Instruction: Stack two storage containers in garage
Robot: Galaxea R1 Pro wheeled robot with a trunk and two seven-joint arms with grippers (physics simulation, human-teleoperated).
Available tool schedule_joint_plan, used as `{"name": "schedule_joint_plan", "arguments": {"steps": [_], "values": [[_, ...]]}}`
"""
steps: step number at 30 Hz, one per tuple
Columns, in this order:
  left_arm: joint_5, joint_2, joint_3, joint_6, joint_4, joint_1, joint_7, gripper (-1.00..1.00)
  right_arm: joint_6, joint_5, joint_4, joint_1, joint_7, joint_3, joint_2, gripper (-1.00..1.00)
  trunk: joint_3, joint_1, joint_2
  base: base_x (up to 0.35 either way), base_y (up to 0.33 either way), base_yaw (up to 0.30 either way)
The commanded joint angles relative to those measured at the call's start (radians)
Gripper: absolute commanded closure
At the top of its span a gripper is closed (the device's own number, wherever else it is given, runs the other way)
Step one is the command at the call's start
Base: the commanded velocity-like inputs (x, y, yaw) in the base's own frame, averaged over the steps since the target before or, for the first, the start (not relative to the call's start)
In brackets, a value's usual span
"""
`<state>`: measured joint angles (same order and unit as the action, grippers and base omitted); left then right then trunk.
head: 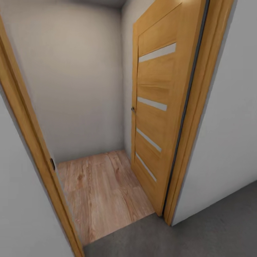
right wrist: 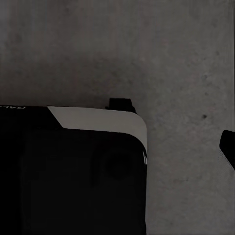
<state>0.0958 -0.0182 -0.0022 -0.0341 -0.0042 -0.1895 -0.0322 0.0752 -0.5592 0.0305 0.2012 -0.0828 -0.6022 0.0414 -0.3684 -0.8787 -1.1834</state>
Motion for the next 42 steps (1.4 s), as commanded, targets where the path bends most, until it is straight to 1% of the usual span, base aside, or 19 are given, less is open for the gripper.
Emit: {"name": "schedule_joint_plan", "arguments": {"steps": [1,8,18,22,38,42], "values": [[0.010,0.000,-0.001,-0.004,0.001,-0.001,-0.003,-1.00,0.005,-0.008,0.003,0.001,-0.001,-0.008,0.001,-1.00,-0.001,-0.001,-0.001,0.321,0.000,-0.197],[0.010,0.001,-0.001,-0.007,0.001,-0.001,-0.003,-1.00,0.004,-0.009,0.003,0.001,-0.004,-0.008,0.000,-1.00,-0.001,-0.001,-0.001,0.124,0.000,-0.138],[0.010,0.001,-0.001,-0.007,0.001,-0.001,-0.003,-1.00,0.003,-0.008,0.003,0.001,-0.005,-0.008,0.000,-1.00,-0.001,-0.001,-0.001,0.002,0.000,-0.238],[0.010,0.001,-0.001,-0.007,0.001,-0.001,-0.003,-1.00,0.003,-0.008,0.003,0.001,-0.006,-0.008,0.000,-1.00,-0.001,-0.001,-0.001,0.138,0.000,-0.207],[0.010,0.002,-0.001,-0.006,0.001,0.000,-0.003,-1.00,0.002,-0.008,0.003,0.001,-0.005,-0.008,0.001,-1.00,-0.001,-0.001,-0.001,0.303,0.000,-0.015],[0.011,0.003,-0.001,-0.009,0.001,-0.001,-0.003,-1.00,0.001,-0.008,0.003,0.001,-0.005,-0.008,0.001,-1.00,-0.001,-0.001,-0.001,0.055,0.000,0.000]]}}
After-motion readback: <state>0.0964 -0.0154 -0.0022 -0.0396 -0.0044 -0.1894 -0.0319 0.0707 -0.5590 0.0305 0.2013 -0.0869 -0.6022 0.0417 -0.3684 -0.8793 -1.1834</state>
